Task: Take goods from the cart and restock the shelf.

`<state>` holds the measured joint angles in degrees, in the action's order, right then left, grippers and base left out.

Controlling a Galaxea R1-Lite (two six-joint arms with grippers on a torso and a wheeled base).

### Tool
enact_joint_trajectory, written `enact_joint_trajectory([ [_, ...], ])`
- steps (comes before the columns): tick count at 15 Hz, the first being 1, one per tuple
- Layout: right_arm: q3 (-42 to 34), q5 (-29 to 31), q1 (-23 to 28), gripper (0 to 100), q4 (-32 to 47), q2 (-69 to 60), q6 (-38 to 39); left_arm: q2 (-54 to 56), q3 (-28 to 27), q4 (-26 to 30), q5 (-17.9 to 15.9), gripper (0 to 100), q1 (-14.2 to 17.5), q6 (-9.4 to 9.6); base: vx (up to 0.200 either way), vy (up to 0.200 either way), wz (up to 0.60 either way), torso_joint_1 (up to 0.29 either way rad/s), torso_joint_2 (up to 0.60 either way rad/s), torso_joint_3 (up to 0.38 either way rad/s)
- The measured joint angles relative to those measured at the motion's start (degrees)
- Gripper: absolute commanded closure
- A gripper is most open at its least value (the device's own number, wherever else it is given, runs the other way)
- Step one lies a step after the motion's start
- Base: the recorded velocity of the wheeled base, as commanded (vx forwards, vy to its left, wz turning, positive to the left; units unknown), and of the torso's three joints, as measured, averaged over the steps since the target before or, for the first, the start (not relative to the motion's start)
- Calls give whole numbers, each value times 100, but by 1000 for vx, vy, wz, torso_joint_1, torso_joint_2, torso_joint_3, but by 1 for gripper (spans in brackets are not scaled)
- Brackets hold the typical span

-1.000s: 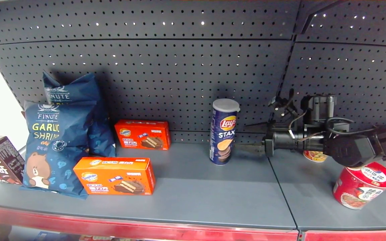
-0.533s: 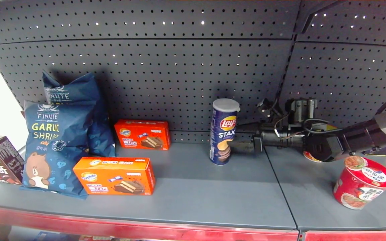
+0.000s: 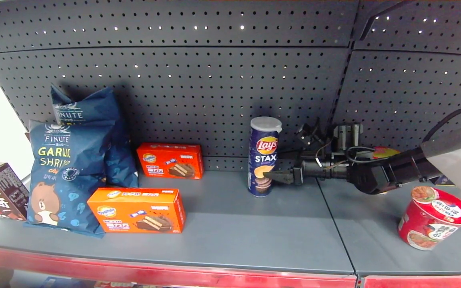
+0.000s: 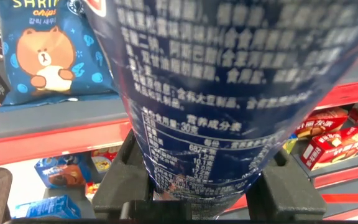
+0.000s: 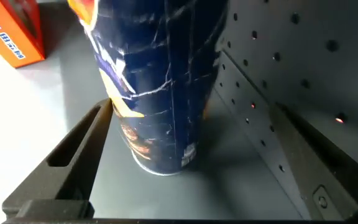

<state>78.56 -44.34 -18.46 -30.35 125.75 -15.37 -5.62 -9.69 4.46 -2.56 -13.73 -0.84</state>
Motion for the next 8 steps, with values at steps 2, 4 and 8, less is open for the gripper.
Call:
enact_joint_trajectory([
  [2, 110, 5, -83, 0, -18, 123, 24, 0, 29, 2, 11, 100, 0, -2, 0, 0, 0, 0, 0, 0],
  [4, 187, 6, -172, 0, -51, 236, 38, 0, 83, 0, 18, 100, 1, 2, 0, 0, 0, 0, 0, 0],
  [8, 383, 6, -277, 0, -55, 435, 46, 0, 146, -6, 18, 100, 4, 11, 0, 0, 0, 0, 0, 0],
])
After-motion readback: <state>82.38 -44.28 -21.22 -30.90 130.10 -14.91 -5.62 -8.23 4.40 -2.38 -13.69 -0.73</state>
